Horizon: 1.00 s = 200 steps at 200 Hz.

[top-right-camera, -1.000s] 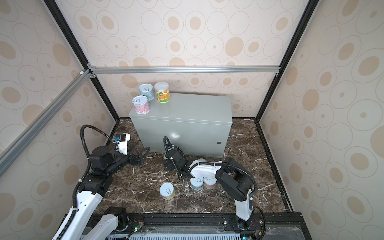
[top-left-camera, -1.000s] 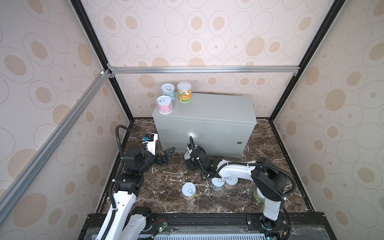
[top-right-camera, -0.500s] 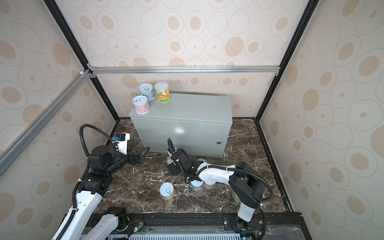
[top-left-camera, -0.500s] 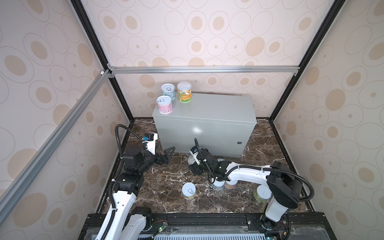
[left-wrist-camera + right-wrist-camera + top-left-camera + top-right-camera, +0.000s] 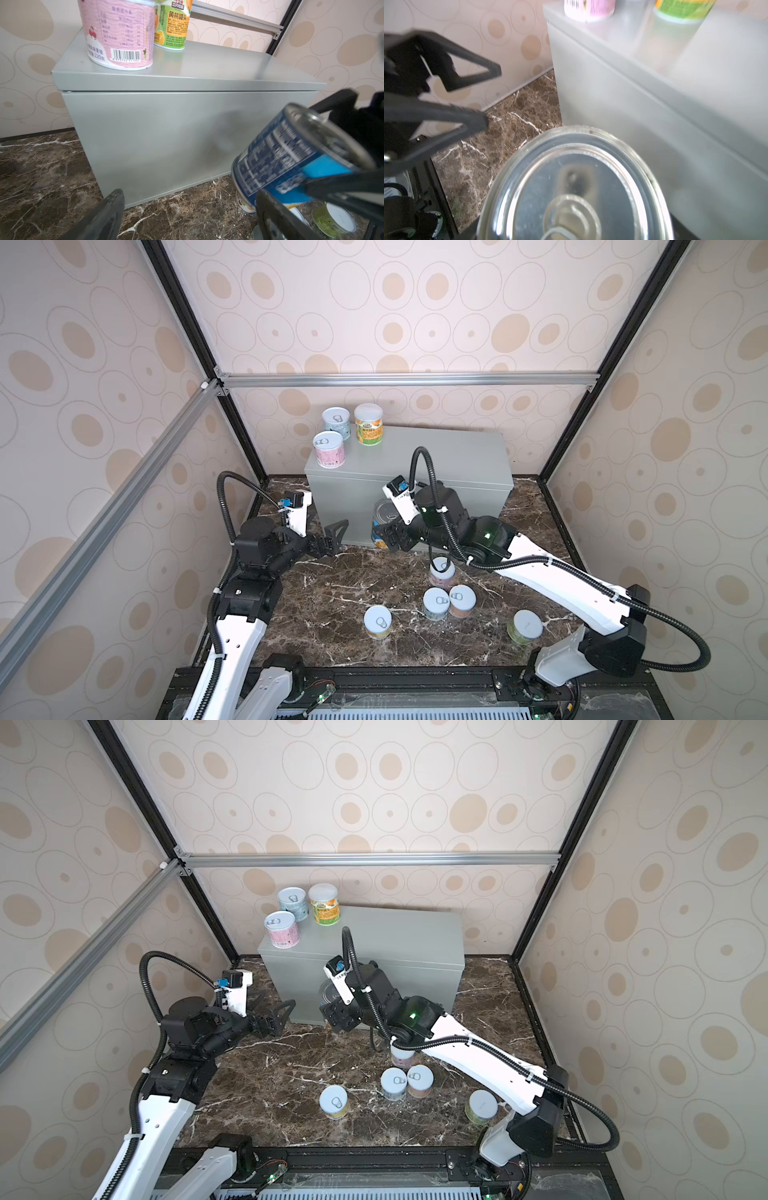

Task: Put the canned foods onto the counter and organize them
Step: 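Raise the blue can with the right gripper up onto the cabinet top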

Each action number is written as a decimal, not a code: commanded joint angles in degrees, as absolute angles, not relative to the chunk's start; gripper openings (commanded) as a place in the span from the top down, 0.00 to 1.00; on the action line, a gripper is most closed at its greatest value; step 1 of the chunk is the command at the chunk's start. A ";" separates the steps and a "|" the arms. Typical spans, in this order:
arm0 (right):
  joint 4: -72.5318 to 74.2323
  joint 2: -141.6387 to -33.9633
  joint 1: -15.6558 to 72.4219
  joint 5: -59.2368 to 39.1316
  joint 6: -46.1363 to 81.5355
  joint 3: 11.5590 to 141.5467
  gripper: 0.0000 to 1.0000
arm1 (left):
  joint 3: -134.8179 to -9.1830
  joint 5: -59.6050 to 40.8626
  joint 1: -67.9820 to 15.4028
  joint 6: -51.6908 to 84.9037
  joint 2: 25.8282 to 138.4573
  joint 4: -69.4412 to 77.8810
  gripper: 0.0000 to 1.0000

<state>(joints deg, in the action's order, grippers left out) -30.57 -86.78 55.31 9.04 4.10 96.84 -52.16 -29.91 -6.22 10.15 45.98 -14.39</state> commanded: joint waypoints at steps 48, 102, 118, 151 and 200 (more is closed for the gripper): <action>-32.38 -93.65 52.97 14.84 -5.43 120.15 0.39 | -54.27 -31.97 -6.45 7.83 45.12 -15.26 0.02; -32.52 -104.82 50.48 17.25 -8.65 133.95 0.39 | -53.46 -32.00 -6.50 7.47 44.91 -14.64 0.02; -32.44 -107.34 50.00 16.99 -8.59 136.70 0.39 | -53.35 -32.04 -6.55 7.47 44.81 -14.53 0.02; -31.69 -109.57 48.29 15.48 -5.88 139.10 0.38 | -52.91 -31.60 -6.51 7.29 43.96 -14.89 0.02; -32.48 -112.68 45.53 11.04 -2.47 142.38 0.33 | -52.59 -31.44 -6.55 7.47 43.24 -14.97 0.02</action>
